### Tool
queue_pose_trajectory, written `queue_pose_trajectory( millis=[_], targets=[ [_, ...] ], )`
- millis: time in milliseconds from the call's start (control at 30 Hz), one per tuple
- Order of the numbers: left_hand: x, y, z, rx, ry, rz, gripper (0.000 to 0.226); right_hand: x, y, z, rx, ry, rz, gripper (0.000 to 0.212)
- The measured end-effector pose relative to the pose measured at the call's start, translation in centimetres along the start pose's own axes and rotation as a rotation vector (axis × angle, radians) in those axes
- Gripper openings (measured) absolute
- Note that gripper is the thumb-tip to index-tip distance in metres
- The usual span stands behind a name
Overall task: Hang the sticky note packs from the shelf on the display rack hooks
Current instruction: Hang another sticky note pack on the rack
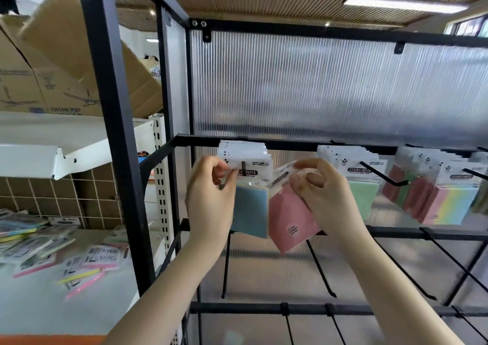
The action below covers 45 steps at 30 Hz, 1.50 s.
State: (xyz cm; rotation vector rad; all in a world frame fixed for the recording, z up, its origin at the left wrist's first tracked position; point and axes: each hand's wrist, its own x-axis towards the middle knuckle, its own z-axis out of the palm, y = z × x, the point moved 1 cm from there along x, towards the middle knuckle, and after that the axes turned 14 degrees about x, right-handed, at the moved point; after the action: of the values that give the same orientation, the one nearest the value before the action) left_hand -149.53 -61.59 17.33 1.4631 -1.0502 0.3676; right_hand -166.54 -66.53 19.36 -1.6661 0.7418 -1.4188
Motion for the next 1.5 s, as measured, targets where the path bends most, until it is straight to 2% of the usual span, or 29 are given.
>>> queue_pose_trajectory(
  millis=[167,267,333,433,533,633,767,833,1100,1167,1267,1333,1500],
  targets=[
    [-2.5,0.4,0.2,0.103,0.042,0.333,0.006,-1.2,-0.1,-2.3,0.149,0.161,-0.076,0.021],
    [-4.8,1.1,1.1,0.076,-0.056,0.412,0.016,-1.8,0.5,-3.6,0.191,0.23,-0.073,0.023],
    [-6.3,2.0,2.0,-0.026,-0.205,0.353,0.019,-2.2,1.1,-4.3,0.216,0.273,-0.058,0.022],
    [-8.3,3.6,3.3,-0.205,-0.417,0.145,0.022,-3.0,2.0,-5.2,0.231,0.323,-0.065,0.018],
    [-9.3,4.3,4.6,-0.252,-0.495,0.001,0.024,-3.8,2.7,-6.2,0.234,0.366,-0.075,0.016],
    [-10.0,4.8,5.8,-0.281,-0.528,-0.026,0.033,-4.3,3.1,-7.6,0.229,0.38,-0.062,0.016],
    [-11.0,6.4,7.2,-0.342,-0.582,-0.025,0.014,-4.7,3.4,-9.9,0.175,0.391,-0.062,0.02],
    [-11.6,7.5,7.9,-0.36,-0.602,-0.012,0.021,-5.1,3.7,-11.0,0.13,0.379,-0.053,0.024],
    [-14.3,12.8,11.1,-0.483,-0.699,-0.054,0.022,-6.6,3.5,-17.0,0.183,0.33,0.01,0.052],
    [-14.9,14.1,12.0,-0.519,-0.708,-0.086,0.022,-6.8,3.3,-18.8,0.149,0.304,0.01,0.044],
    [-15.9,16.0,13.2,-0.547,-0.708,-0.106,0.018,-7.2,2.9,-21.7,0.111,0.269,-0.044,0.006],
    [-16.5,17.3,13.9,-0.553,-0.689,-0.097,0.013,-7.4,2.6,-23.2,0.164,0.253,-0.047,0.007],
    [-17.1,21.0,15.6,-0.549,-0.585,-0.107,0.011,-7.5,1.7,-26.5,0.242,0.243,-0.029,0.03]
  ],
)
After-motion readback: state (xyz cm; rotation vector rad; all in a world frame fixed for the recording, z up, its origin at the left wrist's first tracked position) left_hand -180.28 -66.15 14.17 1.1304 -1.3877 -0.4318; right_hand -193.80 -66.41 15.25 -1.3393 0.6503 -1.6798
